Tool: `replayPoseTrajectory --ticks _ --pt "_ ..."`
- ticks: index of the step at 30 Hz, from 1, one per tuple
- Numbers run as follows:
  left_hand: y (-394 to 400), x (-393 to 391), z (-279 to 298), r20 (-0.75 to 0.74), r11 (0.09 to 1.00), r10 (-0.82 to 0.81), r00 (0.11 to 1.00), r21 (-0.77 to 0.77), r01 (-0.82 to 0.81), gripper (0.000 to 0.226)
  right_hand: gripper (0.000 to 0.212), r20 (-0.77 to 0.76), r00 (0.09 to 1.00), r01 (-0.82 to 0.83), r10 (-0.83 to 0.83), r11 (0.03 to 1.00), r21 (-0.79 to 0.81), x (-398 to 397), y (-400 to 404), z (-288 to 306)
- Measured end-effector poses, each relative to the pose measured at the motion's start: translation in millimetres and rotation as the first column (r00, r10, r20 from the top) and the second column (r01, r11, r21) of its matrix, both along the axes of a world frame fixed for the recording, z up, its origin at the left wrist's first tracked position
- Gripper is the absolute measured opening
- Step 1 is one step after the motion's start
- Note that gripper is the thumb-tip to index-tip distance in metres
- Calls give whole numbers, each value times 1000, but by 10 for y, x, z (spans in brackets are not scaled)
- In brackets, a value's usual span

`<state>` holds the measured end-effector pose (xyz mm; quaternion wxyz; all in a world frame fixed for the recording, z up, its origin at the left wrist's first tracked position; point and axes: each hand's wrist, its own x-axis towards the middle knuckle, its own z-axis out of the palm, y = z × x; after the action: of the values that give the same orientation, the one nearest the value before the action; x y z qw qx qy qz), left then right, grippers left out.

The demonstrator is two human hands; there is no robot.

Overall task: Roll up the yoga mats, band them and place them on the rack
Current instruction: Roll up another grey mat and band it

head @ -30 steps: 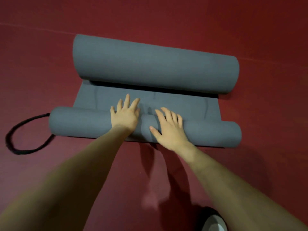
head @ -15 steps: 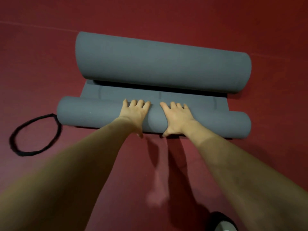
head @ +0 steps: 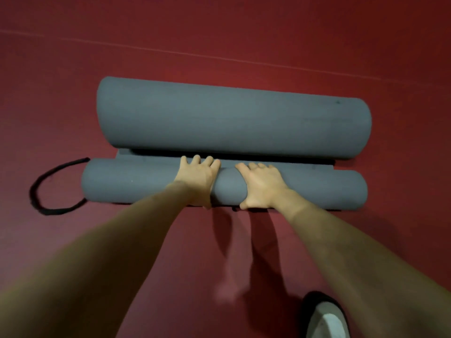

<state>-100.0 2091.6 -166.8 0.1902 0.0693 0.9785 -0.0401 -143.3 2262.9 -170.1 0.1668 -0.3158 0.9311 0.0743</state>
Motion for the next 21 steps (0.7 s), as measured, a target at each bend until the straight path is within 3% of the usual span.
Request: replayPoseTrajectory --ticks 7,10,12,15,19,21 --pt "14 392 30 59 999 -4 998 38 2 94 92 78 997 3 -2 1000 -19 378 30 32" --pt "20 587 -8 7 998 -51 999 40 51 91 98 83 996 -9 12 999 -40 536 85 -11" --pt "3 679 -60 -73 996 -83 994 29 85 90 98 141 989 57 -38 990 -132 569 134 -11" --pt "-41 668 -106 -115 993 -79 990 73 88 96 81 293 946 230 -139 924 -305 509 138 24" --pt "-145 447 -64 75 964 -29 997 267 8 97 74 309 905 394 -292 848 -354 272 -74 23" --pt "-216 342 -42 124 950 -18 992 311 -21 96 65 297 906 401 -303 840 -366 124 -179 46"
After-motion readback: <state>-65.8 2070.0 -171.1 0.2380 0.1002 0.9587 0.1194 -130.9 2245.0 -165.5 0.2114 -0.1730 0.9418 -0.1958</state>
